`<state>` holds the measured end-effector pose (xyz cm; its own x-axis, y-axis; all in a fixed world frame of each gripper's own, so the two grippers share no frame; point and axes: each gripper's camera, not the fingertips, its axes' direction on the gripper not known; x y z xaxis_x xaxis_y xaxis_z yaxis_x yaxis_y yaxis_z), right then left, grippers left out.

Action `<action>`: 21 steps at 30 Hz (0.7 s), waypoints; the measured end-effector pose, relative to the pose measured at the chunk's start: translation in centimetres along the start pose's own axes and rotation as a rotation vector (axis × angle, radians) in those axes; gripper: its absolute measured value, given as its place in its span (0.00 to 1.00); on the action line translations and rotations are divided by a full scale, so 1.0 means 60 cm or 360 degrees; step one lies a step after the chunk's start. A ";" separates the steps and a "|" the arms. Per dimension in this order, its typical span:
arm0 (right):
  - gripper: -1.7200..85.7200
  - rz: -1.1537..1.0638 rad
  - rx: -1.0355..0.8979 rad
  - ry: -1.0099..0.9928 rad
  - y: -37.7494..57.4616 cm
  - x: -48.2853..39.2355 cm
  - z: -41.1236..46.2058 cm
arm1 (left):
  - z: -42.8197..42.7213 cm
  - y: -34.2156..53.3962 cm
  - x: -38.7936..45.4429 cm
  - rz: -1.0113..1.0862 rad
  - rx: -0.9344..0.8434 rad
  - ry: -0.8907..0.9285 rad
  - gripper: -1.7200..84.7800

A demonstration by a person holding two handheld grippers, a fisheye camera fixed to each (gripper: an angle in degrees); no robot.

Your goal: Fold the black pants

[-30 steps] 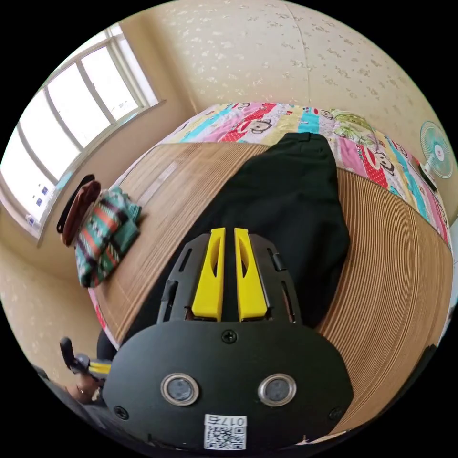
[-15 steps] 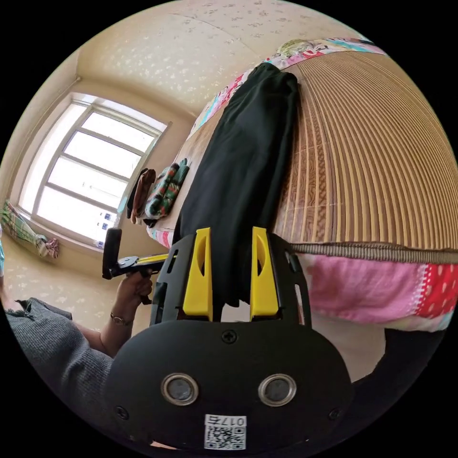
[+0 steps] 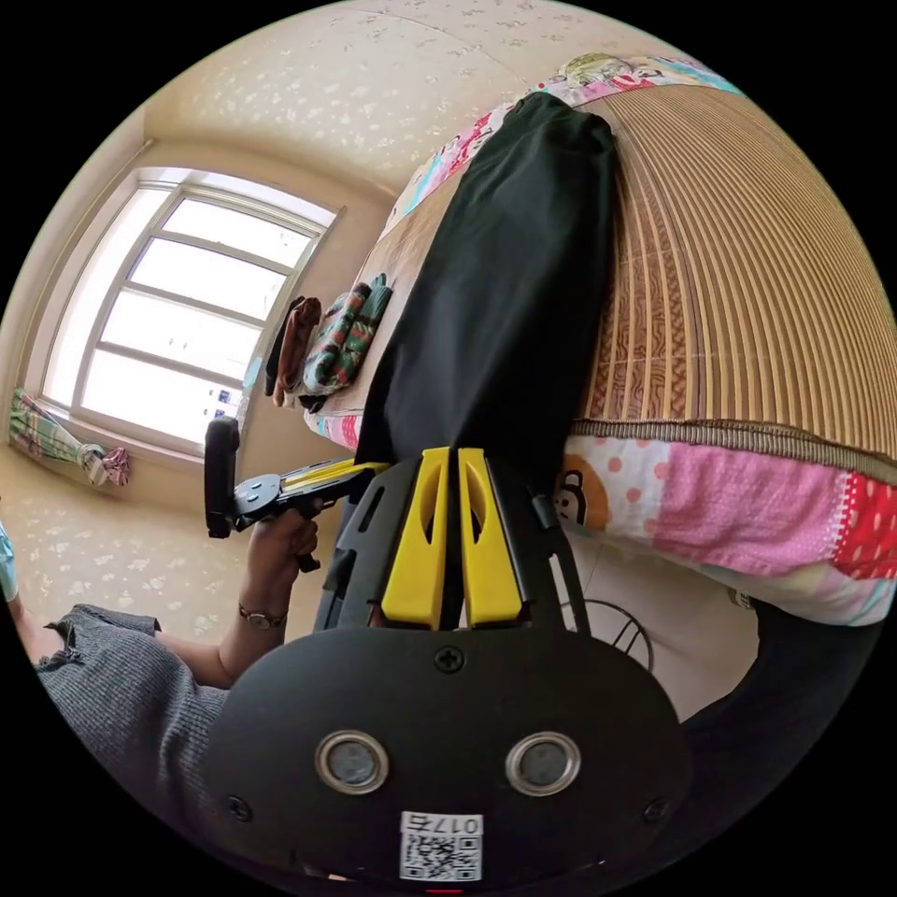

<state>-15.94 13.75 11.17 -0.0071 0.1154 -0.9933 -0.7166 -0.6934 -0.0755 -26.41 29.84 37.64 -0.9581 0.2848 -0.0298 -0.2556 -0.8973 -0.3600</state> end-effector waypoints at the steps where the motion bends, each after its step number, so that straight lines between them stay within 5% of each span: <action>1: 0.05 -0.0008 0.0000 0.0009 -0.001 -0.005 -0.003 | -0.006 0.001 0.007 -0.0004 0.0012 -0.0015 0.03; 10: 0.04 0.0002 0.0045 -0.0004 -0.002 -0.039 -0.049 | -0.050 0.008 0.036 -0.0011 0.0122 -0.0039 0.03; 21: 0.04 -0.0053 0.0206 -0.0141 -0.013 -0.115 -0.162 | -0.205 0.014 -0.029 0.0088 0.0551 0.0542 0.03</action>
<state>-8.53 6.59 17.25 -0.0390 0.2033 -0.9783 -0.8015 -0.5911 -0.0909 -23.35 32.76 25.93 -0.8894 0.2757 -0.3646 -0.2887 -0.9572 -0.0194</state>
